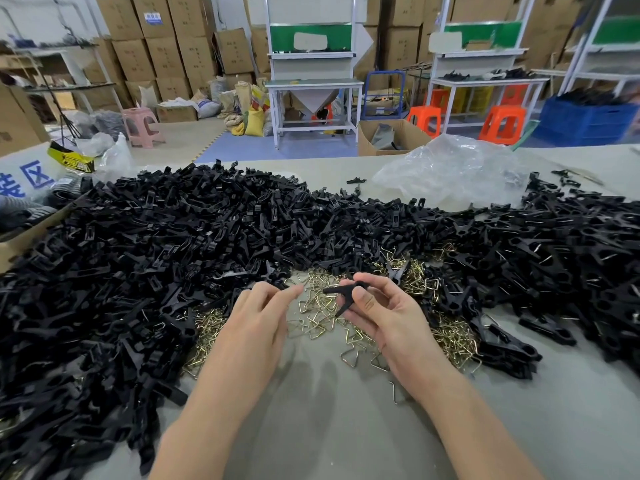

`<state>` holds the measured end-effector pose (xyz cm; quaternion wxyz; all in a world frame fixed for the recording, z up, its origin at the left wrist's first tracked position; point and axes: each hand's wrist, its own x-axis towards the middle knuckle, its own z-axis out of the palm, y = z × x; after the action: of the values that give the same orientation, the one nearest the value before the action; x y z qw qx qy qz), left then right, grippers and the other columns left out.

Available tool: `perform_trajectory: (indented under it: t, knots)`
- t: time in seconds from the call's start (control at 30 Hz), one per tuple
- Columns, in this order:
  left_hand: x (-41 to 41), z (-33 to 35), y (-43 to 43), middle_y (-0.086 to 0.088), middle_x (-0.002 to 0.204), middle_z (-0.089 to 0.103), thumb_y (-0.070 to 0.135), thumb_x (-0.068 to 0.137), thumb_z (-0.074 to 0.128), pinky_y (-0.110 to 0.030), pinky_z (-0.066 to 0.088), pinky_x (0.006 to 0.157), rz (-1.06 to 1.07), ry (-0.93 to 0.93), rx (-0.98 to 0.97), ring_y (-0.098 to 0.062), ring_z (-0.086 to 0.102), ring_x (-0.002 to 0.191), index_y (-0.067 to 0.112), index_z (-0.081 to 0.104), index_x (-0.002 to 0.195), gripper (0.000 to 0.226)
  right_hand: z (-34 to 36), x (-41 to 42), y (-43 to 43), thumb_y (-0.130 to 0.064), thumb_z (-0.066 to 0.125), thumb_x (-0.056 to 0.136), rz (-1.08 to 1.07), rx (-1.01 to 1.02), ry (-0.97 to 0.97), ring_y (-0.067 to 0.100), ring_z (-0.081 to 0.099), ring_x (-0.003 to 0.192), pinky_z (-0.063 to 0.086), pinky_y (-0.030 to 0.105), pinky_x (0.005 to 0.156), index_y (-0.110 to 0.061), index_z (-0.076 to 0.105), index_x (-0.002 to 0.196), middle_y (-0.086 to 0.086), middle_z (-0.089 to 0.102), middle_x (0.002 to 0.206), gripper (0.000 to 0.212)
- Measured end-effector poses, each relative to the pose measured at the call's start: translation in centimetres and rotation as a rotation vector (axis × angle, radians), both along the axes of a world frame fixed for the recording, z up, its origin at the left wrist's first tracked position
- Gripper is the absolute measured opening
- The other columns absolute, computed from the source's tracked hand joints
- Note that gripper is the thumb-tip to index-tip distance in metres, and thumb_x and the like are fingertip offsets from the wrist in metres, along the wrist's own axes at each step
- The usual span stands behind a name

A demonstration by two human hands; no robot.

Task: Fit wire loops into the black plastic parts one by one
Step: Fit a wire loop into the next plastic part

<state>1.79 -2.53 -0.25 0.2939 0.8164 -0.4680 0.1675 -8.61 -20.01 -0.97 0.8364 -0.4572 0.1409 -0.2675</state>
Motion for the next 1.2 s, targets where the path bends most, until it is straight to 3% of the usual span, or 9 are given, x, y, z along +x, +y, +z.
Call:
perform_trajectory:
  t: [0.07, 0.13, 0.23, 0.3, 0.37, 0.5, 0.7, 0.97, 1.2]
  knots:
    - [-0.1, 0.0, -0.2, 0.014, 0.100, 0.048, 0.008, 0.096, 0.058, -0.017, 0.038, 0.081, -0.012, -0.014, -0.006, -0.007, 0.044, 0.089, 0.020, 0.063, 0.129, 0.035, 0.0, 0.0, 0.1, -0.014, 0.072, 0.077, 0.003, 0.006, -0.002, 0.025, 0.076, 0.090, 0.060, 0.023, 0.072, -0.007, 0.067, 0.109, 0.008, 0.077, 0.097, 0.033]
    - [-0.4, 0.3, -0.6, 0.016, 0.095, 0.052, 0.009, 0.097, 0.058, -0.012, 0.039, 0.077, 0.001, 0.133, -0.123, -0.005, 0.051, 0.085, 0.024, 0.064, 0.124, 0.031, 0.0, 0.1, 0.2, -0.013, 0.072, 0.077, 0.012, 0.006, -0.003, 0.025, 0.076, 0.089, 0.060, 0.024, 0.072, -0.006, 0.065, 0.110, 0.007, 0.077, 0.095, 0.034]
    - [-1.3, 1.0, -1.5, 0.014, 0.085, 0.065, 0.008, 0.096, 0.063, -0.010, 0.044, 0.065, 0.003, 0.762, -0.448, -0.002, 0.057, 0.070, 0.030, 0.068, 0.114, 0.029, 0.1, 0.1, 0.3, -0.013, 0.072, 0.077, 0.038, 0.020, -0.013, 0.024, 0.076, 0.090, 0.060, 0.025, 0.073, -0.006, 0.065, 0.110, 0.010, 0.078, 0.099, 0.035]
    - [-2.2, 1.4, -2.1, 0.006, 0.081, 0.067, 0.005, 0.095, 0.064, -0.017, 0.051, 0.068, -0.090, 1.186, -0.607, -0.007, 0.059, 0.070, 0.024, 0.069, 0.116, 0.029, 0.2, 0.1, 0.4, -0.013, 0.072, 0.077, 0.060, 0.028, -0.019, 0.024, 0.076, 0.092, 0.060, 0.025, 0.074, -0.006, 0.065, 0.110, 0.012, 0.077, 0.103, 0.034]
    - [-2.7, 1.7, -2.6, 0.000, 0.084, 0.066, 0.001, 0.094, 0.062, -0.023, 0.056, 0.070, -0.128, 1.378, -0.706, -0.009, 0.060, 0.070, 0.017, 0.068, 0.117, 0.028, 0.3, 0.0, 0.6, -0.012, 0.072, 0.076, 0.082, 0.033, -0.020, 0.024, 0.076, 0.092, 0.060, 0.025, 0.073, -0.007, 0.067, 0.107, 0.013, 0.077, 0.104, 0.032]
    - [-3.0, 1.7, -3.2, -0.010, 0.095, 0.064, -0.003, 0.094, 0.061, -0.025, 0.055, 0.069, -0.090, 1.469, -0.784, -0.011, 0.060, 0.071, 0.010, 0.064, 0.118, 0.028, 0.2, 0.1, 0.9, -0.009, 0.073, 0.074, 0.110, 0.040, -0.028, 0.021, 0.076, 0.088, 0.060, 0.023, 0.072, -0.008, 0.069, 0.101, 0.010, 0.077, 0.097, 0.028]
    - [-3.1, 1.6, -3.3, -0.013, 0.092, 0.065, -0.005, 0.092, 0.061, -0.024, 0.058, 0.067, -0.157, 1.579, -0.866, -0.014, 0.062, 0.069, 0.007, 0.060, 0.119, 0.030, 0.1, 0.1, 0.9, -0.009, 0.074, 0.074, 0.089, 0.051, -0.032, 0.022, 0.076, 0.090, 0.060, 0.023, 0.073, -0.013, 0.075, 0.094, 0.013, 0.076, 0.101, 0.021]
    - [-3.2, 1.3, -3.5, -0.012, 0.085, 0.062, -0.006, 0.093, 0.061, -0.027, 0.055, 0.072, -0.115, 1.540, -0.843, -0.013, 0.059, 0.060, 0.008, 0.060, 0.115, 0.026, 0.1, 0.1, 0.9, -0.010, 0.075, 0.073, 0.093, 0.030, -0.033, 0.023, 0.076, 0.092, 0.060, 0.024, 0.074, -0.010, 0.071, 0.099, 0.015, 0.076, 0.103, 0.027]
    - [-3.0, 0.9, -3.7, -0.004, 0.075, 0.066, -0.004, 0.092, 0.063, -0.021, 0.057, 0.064, -0.069, 1.468, -0.827, -0.014, 0.058, 0.058, 0.010, 0.061, 0.110, 0.023, 0.4, -0.1, 0.9, -0.013, 0.077, 0.071, 0.087, -0.042, -0.011, 0.023, 0.075, 0.096, 0.060, 0.024, 0.076, -0.009, 0.070, 0.101, 0.016, 0.076, 0.108, 0.031]
